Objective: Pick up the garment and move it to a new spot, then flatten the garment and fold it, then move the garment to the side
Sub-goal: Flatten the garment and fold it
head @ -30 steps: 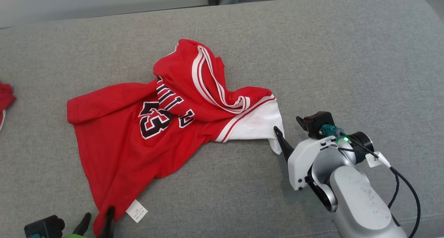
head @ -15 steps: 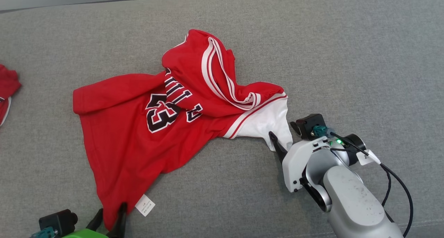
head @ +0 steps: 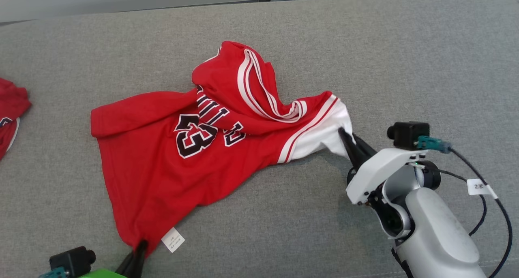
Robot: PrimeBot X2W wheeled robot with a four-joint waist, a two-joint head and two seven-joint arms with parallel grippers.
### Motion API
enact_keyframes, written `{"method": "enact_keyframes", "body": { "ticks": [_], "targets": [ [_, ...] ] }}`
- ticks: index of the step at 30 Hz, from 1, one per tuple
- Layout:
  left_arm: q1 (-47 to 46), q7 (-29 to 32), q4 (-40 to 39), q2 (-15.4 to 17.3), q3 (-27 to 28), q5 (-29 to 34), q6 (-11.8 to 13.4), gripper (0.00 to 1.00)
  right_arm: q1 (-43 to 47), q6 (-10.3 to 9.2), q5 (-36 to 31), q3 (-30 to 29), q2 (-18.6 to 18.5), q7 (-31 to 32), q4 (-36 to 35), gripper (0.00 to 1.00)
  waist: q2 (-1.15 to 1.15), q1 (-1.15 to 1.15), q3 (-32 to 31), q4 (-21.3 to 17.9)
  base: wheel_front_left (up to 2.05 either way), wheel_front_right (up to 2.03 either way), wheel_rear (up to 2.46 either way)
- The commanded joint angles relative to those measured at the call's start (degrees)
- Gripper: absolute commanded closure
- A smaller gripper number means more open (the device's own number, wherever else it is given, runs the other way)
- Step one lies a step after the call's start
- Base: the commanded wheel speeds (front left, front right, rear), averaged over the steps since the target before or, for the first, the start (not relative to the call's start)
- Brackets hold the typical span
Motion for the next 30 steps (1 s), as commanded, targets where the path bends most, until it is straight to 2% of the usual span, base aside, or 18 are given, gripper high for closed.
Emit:
{"method": "enact_keyframes", "body": {
  "ticks": [1, 6, 9, 10, 13, 16, 20, 23, 26, 30],
  "targets": [
    [0.3, -0.1, -2.2, 0.5, 0.6, -1.5, -0.2, 1.0, 0.9, -0.04, 3.8, -1.3, -0.1, -0.1, -3.0, 1.0, 0.0, 0.0, -0.6, -0.3, 0.0, 0.0, 0.0],
    [0.0, 2.5, -16.7, 4.2, 3.8, -6.4, -0.4, 1.0, 0.2, -0.02, 14.8, -7.4, -0.1, 3.4, -17.2, 1.0, 0.0, 0.0, 0.0, -1.1, 0.0, 0.0, 0.0],
    [-4.0, 7.6, -30.4, 9.3, 6.0, -12.3, -0.5, 1.0, -3.5, -0.02, 21.5, -12.2, -0.1, 7.7, -27.5, 1.0, 0.0, 0.0, 2.8, -1.9, 0.0, 0.0, 0.0],
    [-4.0, 7.6, -30.4, 9.3, 6.0, -12.3, -0.5, 1.0, -3.5, -0.02, 21.5, -12.2, -0.1, 7.7, -27.5, 1.0, 0.0, 0.0, 2.8, -1.9, 0.0, 0.0, 0.0],
    [-10.8, 12.0, -36.9, 13.2, 8.0, -17.0, -0.2, 1.0, -8.9, -0.02, 24.2, -16.1, -0.1, 9.9, -31.5, 1.0, 0.0, 0.0, 5.8, -2.1, 0.0, 0.0, 0.0],
    [-21.5, 15.9, -39.0, 16.8, 10.0, -21.0, 1.8, 1.0, -17.0, -0.02, 24.3, -18.7, -0.1, 11.3, -32.1, 1.0, 0.0, 0.0, 9.8, -2.6, 0.0, 0.0, 0.0],
    [-39.5, 21.0, -34.1, 20.7, 8.1, -23.9, 4.6, 1.0, -30.8, -0.01, 22.8, -20.0, -0.1, 11.6, -26.8, 1.0, 0.0, 0.0, 15.9, -2.8, 0.0, 0.0, 0.0],
    [-54.6, 23.5, -26.2, 21.3, 4.3, -23.8, 5.8, 1.0, -43.2, -0.02, 19.6, -21.4, -0.1, 8.9, -18.6, 1.0, 0.0, 0.0, 20.5, -2.6, 0.0, 0.0, 0.0],
    [-68.4, 22.3, -16.5, 19.2, -0.2, -20.2, 5.7, 1.0, -54.9, -0.02, 14.9, -21.4, 0.0, 5.4, -9.0, 1.0, 0.0, 0.0, 24.3, -1.9, 0.0, 0.0, 0.0],
    [-83.0, 15.1, -2.8, 15.9, -4.2, -13.4, 3.6, 1.0, -68.1, -0.01, 9.2, -19.4, -0.1, -1.7, 3.0, 1.0, 0.0, 0.0, 27.6, -1.5, 0.0, 0.0, 0.0]
  ]
}}
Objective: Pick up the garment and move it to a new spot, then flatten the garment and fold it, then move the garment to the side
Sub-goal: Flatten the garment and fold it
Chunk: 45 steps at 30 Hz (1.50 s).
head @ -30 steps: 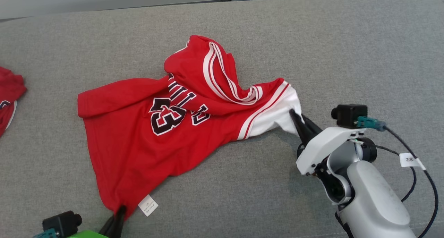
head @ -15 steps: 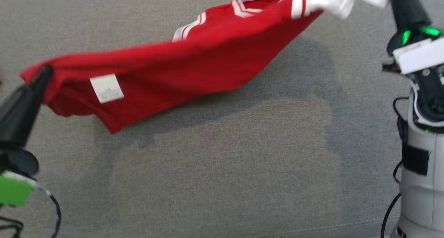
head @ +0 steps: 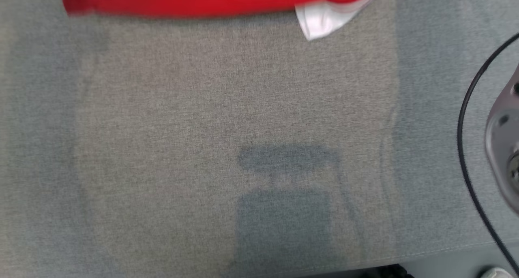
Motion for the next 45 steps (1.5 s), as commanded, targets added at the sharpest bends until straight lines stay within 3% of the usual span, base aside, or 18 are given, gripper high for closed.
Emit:
{"method": "enact_keyframes", "body": {
  "ticks": [1, 4, 8, 10, 13, 17, 24, 26, 31, 37, 45],
  "targets": [
    [-4.8, -3.4, 5.2, -0.6, -1.1, 3.5, -1.0, 1.0, -4.8, 0.02, -0.8, 1.3, -0.1, -3.2, 4.0, 1.0, 0.0, -0.02, 7.3, 0.6, 0.0, 0.0, 0.0],
    [-12.0, -11.9, 13.4, -2.1, -3.3, 7.9, -3.0, 1.0, -11.2, 0.02, -1.9, 2.4, -0.2, -9.8, 11.6, 1.0, 0.0, -0.02, 8.5, 0.4, 0.0, 0.0, 0.0],
    [-17.8, -24.1, 21.8, -1.6, -5.8, 12.2, -4.2, 1.0, -17.8, 0.02, 0.2, 5.5, 0.0, -17.4, 18.1, 1.0, 0.0, -0.02, 9.7, -0.2, 0.0, 0.0, 0.0],
    [-18.4, -30.2, 23.3, -0.2, -9.3, 14.7, -4.6, 1.0, -17.8, 0.02, 1.5, 9.7, 0.0, -18.9, 18.7, 1.0, 0.0, -0.02, 10.4, -0.5, 0.0, 0.0, 0.0],
    [-14.1, -37.7, 23.1, 3.3, -16.6, 14.5, -4.5, 1.0, -11.8, -0.01, 3.6, 15.6, -0.3, -20.4, 16.5, 1.0, 0.0, -0.02, 10.3, -1.0, 0.0, 0.0, 0.0],
    [-2.5, -44.1, 21.9, 8.9, -23.0, 10.6, -4.5, 1.0, 3.6, 0.02, 5.8, 20.4, 0.0, -21.6, 11.2, 1.0, 0.0, -0.02, 6.5, -1.8, 0.0, 0.0, 0.0],
    [25.1, -46.5, 17.5, 13.7, -23.0, 3.9, -4.2, 1.0, 36.0, 0.02, 5.0, 19.8, -0.7, -20.7, 0.0, 1.0, 0.0, -0.02, -2.9, -1.6, 0.0, 0.0, 0.0],
    [28.8, -46.6, 16.5, 13.9, -22.4, 3.0, -3.8, 1.0, 40.1, 0.01, 5.0, 19.4, -0.7, -19.9, -2.0, 1.0, 0.0, -0.02, -4.1, -1.6, 0.0, 0.0, 0.0],
    [45.0, -46.7, 10.7, 13.3, -20.3, -0.2, -1.4, 1.0, 57.2, 0.02, 4.0, 16.4, -0.9, -15.9, -11.6, 1.0, 0.0, -0.02, -10.5, -1.6, 0.0, 0.0, 0.0],
    [59.7, -46.7, 2.4, 12.3, -21.0, 0.2, 3.1, 1.0, 72.9, 0.02, 0.2, 11.8, -0.5, -10.2, -21.1, 1.0, 0.0, -0.02, -14.5, -1.3, 0.0, 0.0, 0.0],
    [74.4, -46.7, -3.2, 10.1, -22.3, -2.2, 8.2, 1.0, 89.2, -0.01, 0.7, 4.7, -0.1, -8.3, -25.3, 1.0, 0.0, -0.02, -16.1, -1.0, 0.0, 0.0, 0.0]
  ]
}}
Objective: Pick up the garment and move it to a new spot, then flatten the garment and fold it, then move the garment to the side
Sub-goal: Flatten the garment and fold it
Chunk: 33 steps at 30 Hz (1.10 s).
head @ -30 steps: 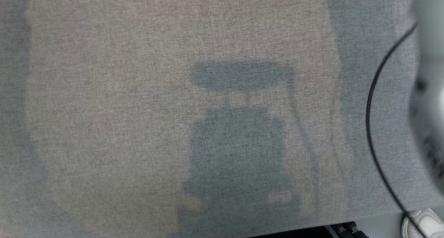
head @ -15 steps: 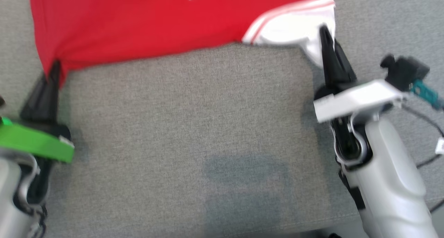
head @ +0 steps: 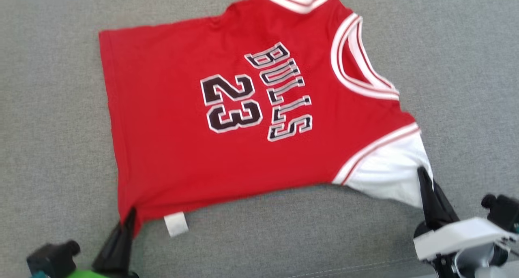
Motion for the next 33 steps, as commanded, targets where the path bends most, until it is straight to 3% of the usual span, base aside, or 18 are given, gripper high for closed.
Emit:
{"method": "enact_keyframes", "body": {
  "ticks": [1, 7, 13, 19, 25, 33],
  "targets": [
    [2.3, -0.2, -0.9, -0.9, 0.0, -1.1, 0.7, 1.0, 2.1, -0.04, 2.0, -0.5, 0.0, -0.3, -0.2, 1.0, 0.0, 0.01, -0.6, 0.2, 0.0, 0.0, 0.0],
    [8.1, 1.6, -7.3, -1.9, -0.6, -4.6, 3.7, 1.0, 4.7, -0.03, 4.2, -1.1, -0.1, -0.8, -0.4, 1.0, 0.0, 0.01, 0.9, 0.0, 0.0, 0.0, 0.0],
    [5.0, 6.5, -13.3, 0.4, 1.6, -7.3, 5.8, 1.0, -1.3, -0.03, 2.4, -1.0, 0.0, 1.7, -1.0, 1.0, 0.0, 0.01, 2.0, 0.6, 0.0, 0.0, 0.0],
    [0.2, 13.2, -17.5, 2.4, 4.7, -13.7, 6.0, 1.0, -9.4, -0.02, 1.8, -1.2, 0.0, 6.9, -2.0, 1.0, 0.0, 0.01, 3.3, 1.3, 0.0, 0.0, 0.0],
    [-4.9, 17.1, -16.0, 3.1, 6.1, -16.0, 7.2, 1.0, -15.5, -0.02, -0.5, -1.0, 0.0, 9.6, 0.2, 1.0, 0.0, 0.01, 4.4, 1.8, 0.0, 0.0, 0.0],
    [-11.4, 20.9, -9.4, 0.6, 4.6, -17.6, 7.3, 1.0, -24.7, -0.02, -5.1, 1.9, 0.0, 10.9, 9.6, 1.0, 0.0, 0.01, 4.7, 2.1, 0.0, 0.0, 0.0]
  ]
}}
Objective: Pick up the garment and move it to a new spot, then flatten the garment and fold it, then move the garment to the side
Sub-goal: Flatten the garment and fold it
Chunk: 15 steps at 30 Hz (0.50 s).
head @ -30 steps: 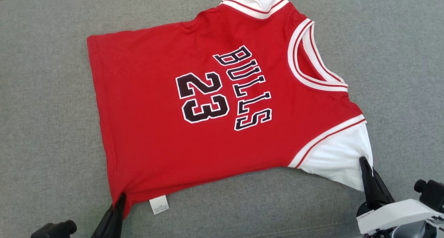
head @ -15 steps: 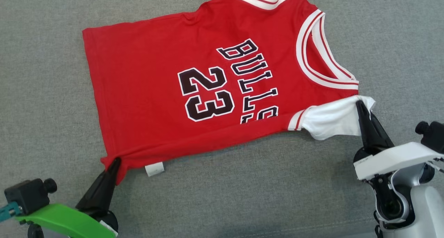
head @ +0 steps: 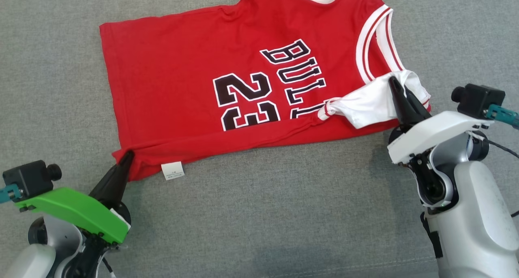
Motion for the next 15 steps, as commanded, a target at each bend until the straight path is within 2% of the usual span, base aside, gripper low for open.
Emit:
{"method": "enact_keyframes", "body": {
  "ticks": [1, 2, 3, 4, 5, 9, 15],
  "targets": [
    [-1.2, 0.0, 0.3, -0.1, 0.1, -0.3, -0.2, 1.0, -0.9, 0.0, -0.5, 0.0, -0.1, -0.3, 0.4, 1.0, 0.0, 0.0, -0.1, 0.1, 0.0, 0.0, 0.0],
    [-1.7, 0.2, 1.1, -0.4, 0.2, -0.4, -0.2, 0.91, -1.7, 0.0, -1.1, 0.3, -0.1, -0.6, 1.1, 1.0, 0.0, 0.0, -0.1, 0.2, 0.0, 0.0, 0.0],
    [-2.2, -0.1, 1.9, -0.9, 0.5, -0.7, 0.1, 0.73, -2.4, 0.0, -1.7, 0.4, -0.1, -1.2, 1.7, 0.88, 0.0, 0.0, -0.2, 0.3, 0.0, 0.0, 0.0],
    [-2.7, -0.4, 2.6, -1.3, 0.8, -0.9, 0.3, 0.56, -3.0, 0.0, -2.2, 0.4, -0.1, -1.9, 2.2, 0.05, 0.0, 0.0, -0.2, 0.4, 0.0, 0.0, 0.0],
    [-3.3, -0.7, 3.3, -1.5, 1.0, -0.8, 0.4, 0.0, -3.3, 0.0, -2.4, 0.4, -0.1, -2.2, 3.0, 0.0, 0.0, 0.0, -0.3, 0.5, 0.0, 0.0, 0.0],
    [-3.8, -1.4, 5.2, -2.2, 1.2, -0.5, 0.1, 0.0, -4.3, 0.0, -3.9, 0.8, -0.1, -3.5, 4.2, 0.0, 0.0, 0.0, -0.8, 0.5, 0.0, 0.0, 0.0],
    [-0.3, -2.8, 5.5, -1.5, 1.5, -0.4, -0.7, 0.0, -0.9, 0.0, -7.1, 1.0, -1.6, -4.9, 0.7, 0.0, 0.0, 0.0, -1.6, 0.3, 0.0, 0.0, 0.0]
  ]
}}
